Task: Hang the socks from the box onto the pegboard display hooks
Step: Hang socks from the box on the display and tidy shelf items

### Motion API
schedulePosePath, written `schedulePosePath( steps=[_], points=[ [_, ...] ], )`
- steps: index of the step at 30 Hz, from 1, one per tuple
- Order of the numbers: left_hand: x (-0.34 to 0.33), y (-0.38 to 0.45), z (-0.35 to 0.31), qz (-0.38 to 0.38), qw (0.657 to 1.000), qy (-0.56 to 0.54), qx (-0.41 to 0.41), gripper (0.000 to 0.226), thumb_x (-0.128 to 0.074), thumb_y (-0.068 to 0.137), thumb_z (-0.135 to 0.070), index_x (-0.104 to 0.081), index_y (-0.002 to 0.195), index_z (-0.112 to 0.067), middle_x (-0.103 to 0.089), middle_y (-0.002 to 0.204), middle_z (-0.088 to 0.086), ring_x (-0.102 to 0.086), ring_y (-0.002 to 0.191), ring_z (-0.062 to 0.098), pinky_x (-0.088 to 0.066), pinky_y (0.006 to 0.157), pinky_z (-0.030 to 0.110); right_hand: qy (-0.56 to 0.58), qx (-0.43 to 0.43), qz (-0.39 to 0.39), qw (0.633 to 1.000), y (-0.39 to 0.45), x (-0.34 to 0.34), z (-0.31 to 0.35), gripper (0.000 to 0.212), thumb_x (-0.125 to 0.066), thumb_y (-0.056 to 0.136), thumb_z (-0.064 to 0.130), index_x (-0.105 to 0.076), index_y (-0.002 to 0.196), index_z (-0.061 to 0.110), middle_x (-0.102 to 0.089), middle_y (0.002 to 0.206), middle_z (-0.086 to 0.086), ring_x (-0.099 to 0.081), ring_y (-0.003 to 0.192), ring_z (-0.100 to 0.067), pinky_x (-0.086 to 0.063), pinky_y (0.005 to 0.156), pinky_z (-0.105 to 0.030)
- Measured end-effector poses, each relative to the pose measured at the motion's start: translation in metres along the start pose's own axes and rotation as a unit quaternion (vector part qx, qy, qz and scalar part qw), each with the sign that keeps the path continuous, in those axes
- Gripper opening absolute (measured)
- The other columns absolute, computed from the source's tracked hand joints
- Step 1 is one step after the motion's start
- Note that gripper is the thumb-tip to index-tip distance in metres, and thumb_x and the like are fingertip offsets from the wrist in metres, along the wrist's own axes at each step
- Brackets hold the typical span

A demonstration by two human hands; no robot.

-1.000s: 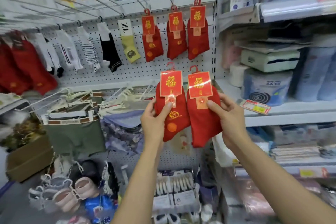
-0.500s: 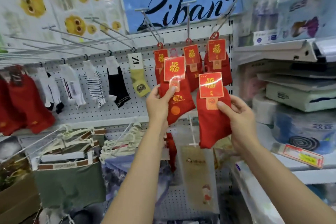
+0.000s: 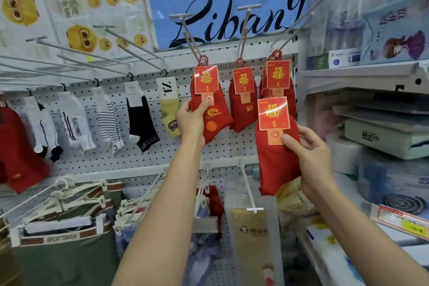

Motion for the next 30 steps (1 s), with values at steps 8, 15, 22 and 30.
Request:
schedulePosePath(
  steps=[8, 15, 22, 30],
  points=[
    [0.002, 0.01, 0.007, -0.062, 0.998, -0.002, 0.01, 0.013, -0.076, 0.085, -0.015, -0.066, 0.09, -0.023, -0.074, 0.094, 0.004, -0.072, 0.086, 0.024, -0.062, 0.072, 0.047, 0.002, -0.002, 0.012, 1.0, 0.012, 0.019, 0.012, 0.022, -0.067, 0.089, 0.007, -0.066, 0.109, 0.017, -0.076, 0.098, 0.001, -0.073, 0.09, -0.013, -0.056, 0.07, -0.022],
    [0.012, 0.007, 0.012, -0.119, 0.982, 0.141, -0.029, 0.033, -0.076, 0.085, -0.02, -0.063, 0.115, -0.019, -0.067, 0.113, -0.003, -0.065, 0.1, 0.017, -0.055, 0.086, 0.036, 0.004, -0.003, -0.001, 1.0, 0.023, 0.033, 0.012, 0.023, -0.067, 0.089, 0.006, -0.065, 0.11, 0.016, -0.076, 0.097, 0.0, -0.073, 0.089, -0.014, -0.057, 0.071, -0.024],
    [-0.037, -0.047, -0.061, -0.136, 0.864, 0.315, -0.368, 0.033, -0.072, 0.085, -0.02, -0.062, 0.116, -0.018, -0.062, 0.117, -0.002, -0.057, 0.109, 0.016, -0.05, 0.093, 0.037, -0.003, -0.001, -0.007, 1.0, 0.035, 0.037, 0.008, 0.024, -0.069, 0.088, 0.007, -0.065, 0.111, 0.014, -0.076, 0.101, -0.003, -0.073, 0.091, -0.016, -0.058, 0.073, -0.026],
    [-0.172, -0.088, -0.11, 0.113, 0.78, 0.336, -0.516, 0.033, -0.067, 0.091, -0.022, -0.066, 0.123, -0.013, -0.07, 0.115, 0.001, -0.066, 0.105, 0.014, -0.056, 0.09, 0.038, 0.009, 0.0, -0.018, 1.0, 0.058, 0.035, 0.008, 0.023, -0.071, 0.086, 0.008, -0.065, 0.106, 0.018, -0.076, 0.099, -0.001, -0.072, 0.096, -0.022, -0.057, 0.085, -0.04]
  ],
)
Point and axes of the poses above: each hand's wrist, its own y-axis towards the middle knuckle, its own x-axis out of the back of the hand, z = x × y, the point moved 8 cm from there along y, towards the middle knuckle
